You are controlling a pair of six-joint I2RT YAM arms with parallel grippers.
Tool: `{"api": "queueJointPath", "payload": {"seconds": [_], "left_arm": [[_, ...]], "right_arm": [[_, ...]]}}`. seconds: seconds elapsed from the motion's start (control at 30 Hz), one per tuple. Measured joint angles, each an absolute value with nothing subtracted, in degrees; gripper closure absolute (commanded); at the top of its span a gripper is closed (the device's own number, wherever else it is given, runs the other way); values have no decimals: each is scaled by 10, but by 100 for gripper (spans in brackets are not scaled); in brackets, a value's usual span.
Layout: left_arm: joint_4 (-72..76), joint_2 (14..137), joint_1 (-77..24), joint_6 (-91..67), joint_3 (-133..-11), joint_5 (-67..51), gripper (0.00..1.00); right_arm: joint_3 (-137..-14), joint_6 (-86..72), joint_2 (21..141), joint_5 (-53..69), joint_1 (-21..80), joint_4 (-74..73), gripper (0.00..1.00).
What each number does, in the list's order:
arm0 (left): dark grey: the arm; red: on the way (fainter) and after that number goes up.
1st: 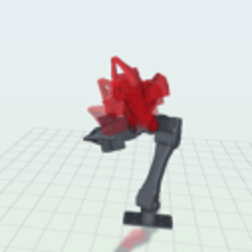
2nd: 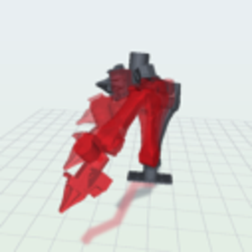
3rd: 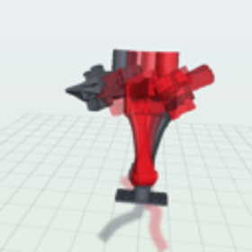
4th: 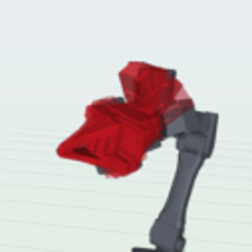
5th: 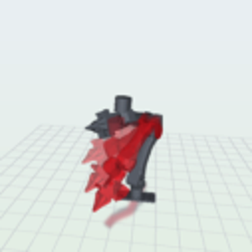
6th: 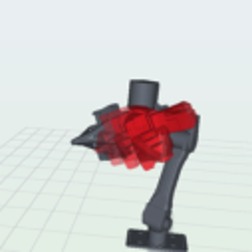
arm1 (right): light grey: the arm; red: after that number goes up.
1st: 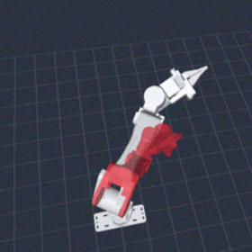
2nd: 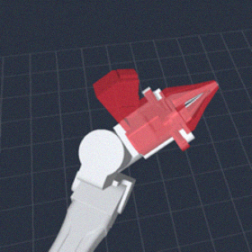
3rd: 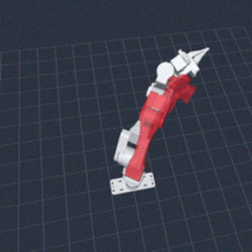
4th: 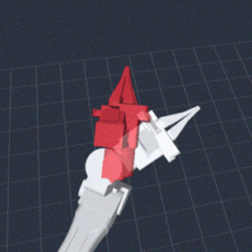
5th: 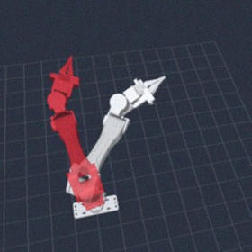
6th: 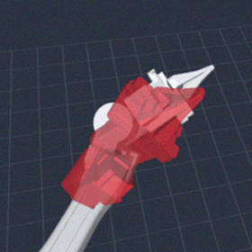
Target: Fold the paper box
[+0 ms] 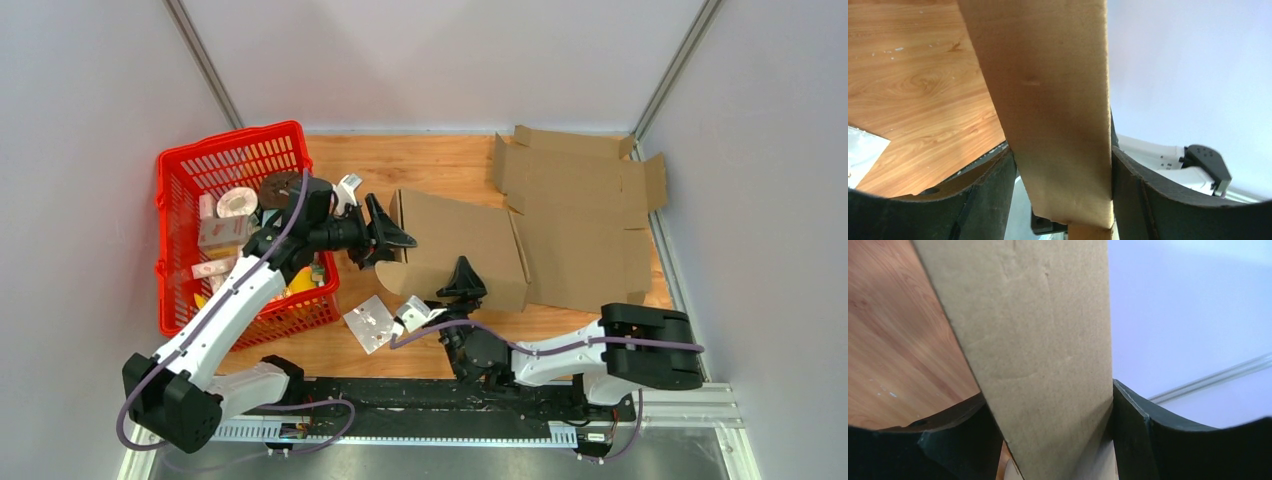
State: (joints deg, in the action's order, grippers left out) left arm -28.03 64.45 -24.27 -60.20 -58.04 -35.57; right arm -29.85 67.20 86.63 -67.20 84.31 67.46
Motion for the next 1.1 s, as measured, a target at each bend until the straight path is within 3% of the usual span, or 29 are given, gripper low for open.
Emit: {"api": "queueJointPath", "payload": {"seconds": [0.17, 0.47, 0.63, 0.83, 1.1], "left_arm": [[-298, 613, -239, -553, -584, -330, 21], [-400, 533, -225, -407, -695, -135, 23], [-380, 487, -225, -330, -703, -103, 29], [-289, 459, -225, -294, -612, -170, 36], [-191, 479, -284, -260, -471, -189, 39]], "right_arm": [[-280, 594, 787, -642, 842, 557, 48], [-306, 293, 618, -627, 806, 177, 46], [-460, 116, 616, -465, 730, -127, 45], [-654, -10, 672, -219, 607, -397, 39], [-708, -51, 750, -62, 579, -569, 38]]}}
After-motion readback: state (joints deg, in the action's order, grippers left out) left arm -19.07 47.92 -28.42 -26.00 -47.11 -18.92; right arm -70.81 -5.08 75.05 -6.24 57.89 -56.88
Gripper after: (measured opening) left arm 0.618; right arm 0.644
